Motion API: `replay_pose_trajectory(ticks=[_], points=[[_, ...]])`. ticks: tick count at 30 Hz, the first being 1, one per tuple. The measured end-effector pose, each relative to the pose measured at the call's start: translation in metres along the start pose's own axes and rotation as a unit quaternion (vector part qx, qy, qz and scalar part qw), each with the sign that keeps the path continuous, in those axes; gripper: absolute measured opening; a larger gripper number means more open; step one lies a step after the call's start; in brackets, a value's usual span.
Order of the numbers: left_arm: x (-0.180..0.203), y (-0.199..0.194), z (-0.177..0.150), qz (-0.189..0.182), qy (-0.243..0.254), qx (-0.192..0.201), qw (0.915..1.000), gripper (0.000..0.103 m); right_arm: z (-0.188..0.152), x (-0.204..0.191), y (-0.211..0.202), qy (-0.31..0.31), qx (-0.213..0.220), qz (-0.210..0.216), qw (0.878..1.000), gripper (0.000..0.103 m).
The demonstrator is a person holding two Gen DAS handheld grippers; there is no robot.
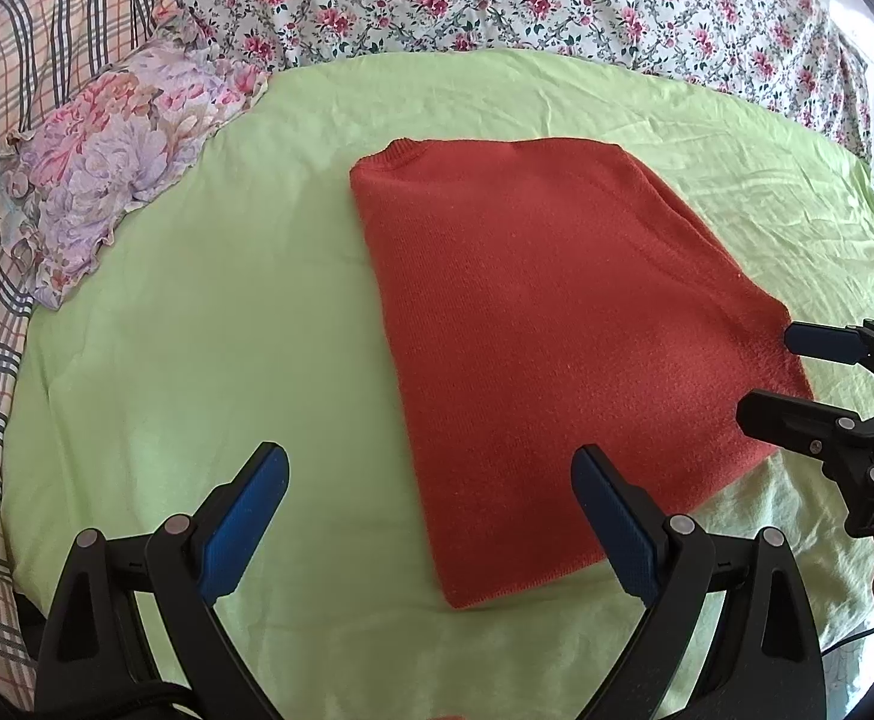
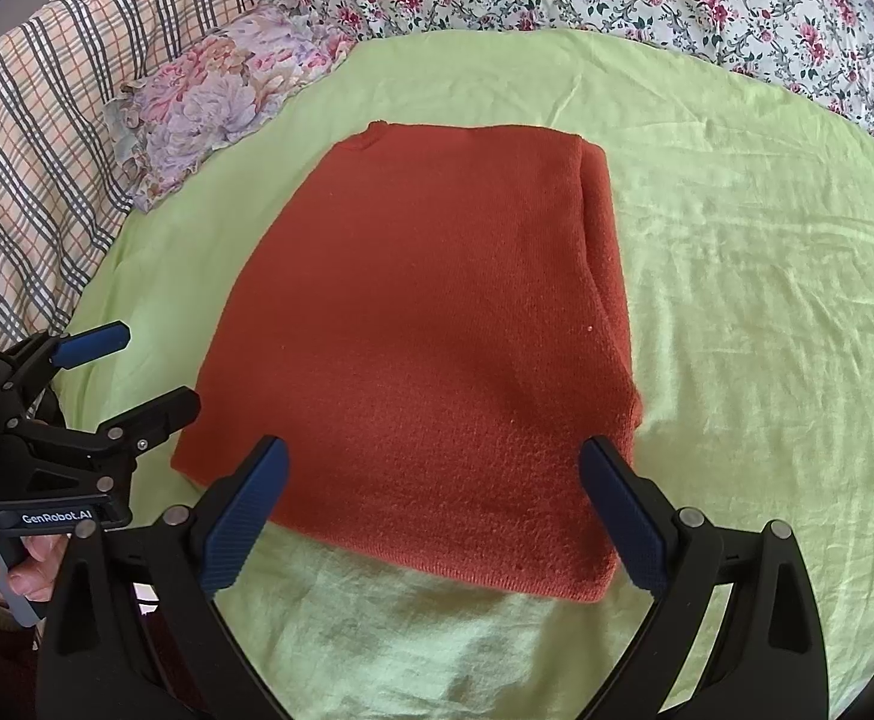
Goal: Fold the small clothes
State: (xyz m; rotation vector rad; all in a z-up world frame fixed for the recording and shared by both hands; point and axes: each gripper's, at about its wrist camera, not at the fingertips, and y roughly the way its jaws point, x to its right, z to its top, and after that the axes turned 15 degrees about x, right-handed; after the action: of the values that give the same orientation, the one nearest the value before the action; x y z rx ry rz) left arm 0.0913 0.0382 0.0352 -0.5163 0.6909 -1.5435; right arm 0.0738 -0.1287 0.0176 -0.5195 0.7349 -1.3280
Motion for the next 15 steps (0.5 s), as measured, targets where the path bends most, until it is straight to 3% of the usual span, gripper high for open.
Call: replay_pose_trajectory(ticks=[15], points=[[0.0006,-0.0018,0.0007,0.001,0.000,0.004,1.0000,0.096,0.0000,0.0004,0.0001,-0.001,-0.001,-0.001,1.000,0.097]])
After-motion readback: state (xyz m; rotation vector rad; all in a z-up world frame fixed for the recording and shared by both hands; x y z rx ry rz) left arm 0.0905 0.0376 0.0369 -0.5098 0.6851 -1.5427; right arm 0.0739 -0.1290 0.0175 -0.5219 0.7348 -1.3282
